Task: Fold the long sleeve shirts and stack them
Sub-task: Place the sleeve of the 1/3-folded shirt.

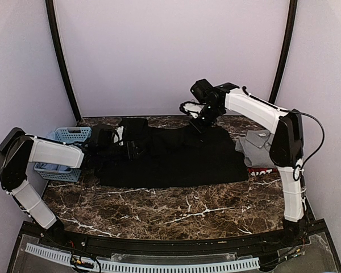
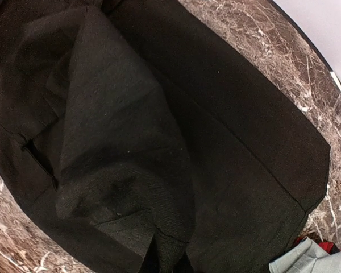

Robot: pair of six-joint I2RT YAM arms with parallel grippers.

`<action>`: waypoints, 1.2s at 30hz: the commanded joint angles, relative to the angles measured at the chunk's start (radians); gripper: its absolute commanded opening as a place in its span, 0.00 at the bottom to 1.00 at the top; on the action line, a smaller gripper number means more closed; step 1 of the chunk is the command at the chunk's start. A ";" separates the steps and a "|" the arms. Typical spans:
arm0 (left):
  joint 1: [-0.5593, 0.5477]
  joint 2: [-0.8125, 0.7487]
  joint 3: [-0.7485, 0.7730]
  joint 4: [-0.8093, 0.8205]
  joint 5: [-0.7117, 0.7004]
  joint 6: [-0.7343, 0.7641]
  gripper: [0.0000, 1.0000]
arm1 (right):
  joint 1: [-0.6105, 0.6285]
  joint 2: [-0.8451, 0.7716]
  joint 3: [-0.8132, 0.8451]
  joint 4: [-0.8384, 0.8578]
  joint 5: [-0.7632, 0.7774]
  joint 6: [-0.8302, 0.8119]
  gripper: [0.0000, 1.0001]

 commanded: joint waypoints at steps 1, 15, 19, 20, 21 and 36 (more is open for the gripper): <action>-0.005 -0.043 0.011 -0.057 -0.044 0.038 0.61 | 0.032 0.000 -0.036 -0.047 0.175 -0.063 0.01; -0.002 -0.030 0.035 -0.148 -0.108 0.024 0.61 | 0.070 0.040 -0.029 -0.006 0.675 0.001 0.00; 0.003 -0.039 0.049 -0.196 -0.134 0.028 0.62 | 0.109 0.002 -0.063 0.084 0.841 -0.003 0.00; 0.005 -0.043 0.050 -0.208 -0.143 0.030 0.63 | 0.116 -0.010 -0.076 0.109 0.858 -0.007 0.00; 0.010 -0.049 0.051 -0.216 -0.149 0.037 0.63 | 0.122 -0.021 -0.092 0.138 0.876 -0.014 0.00; 0.088 -0.018 0.130 -0.382 -0.257 0.128 0.67 | 0.232 -0.092 -0.169 0.666 1.158 -0.323 0.00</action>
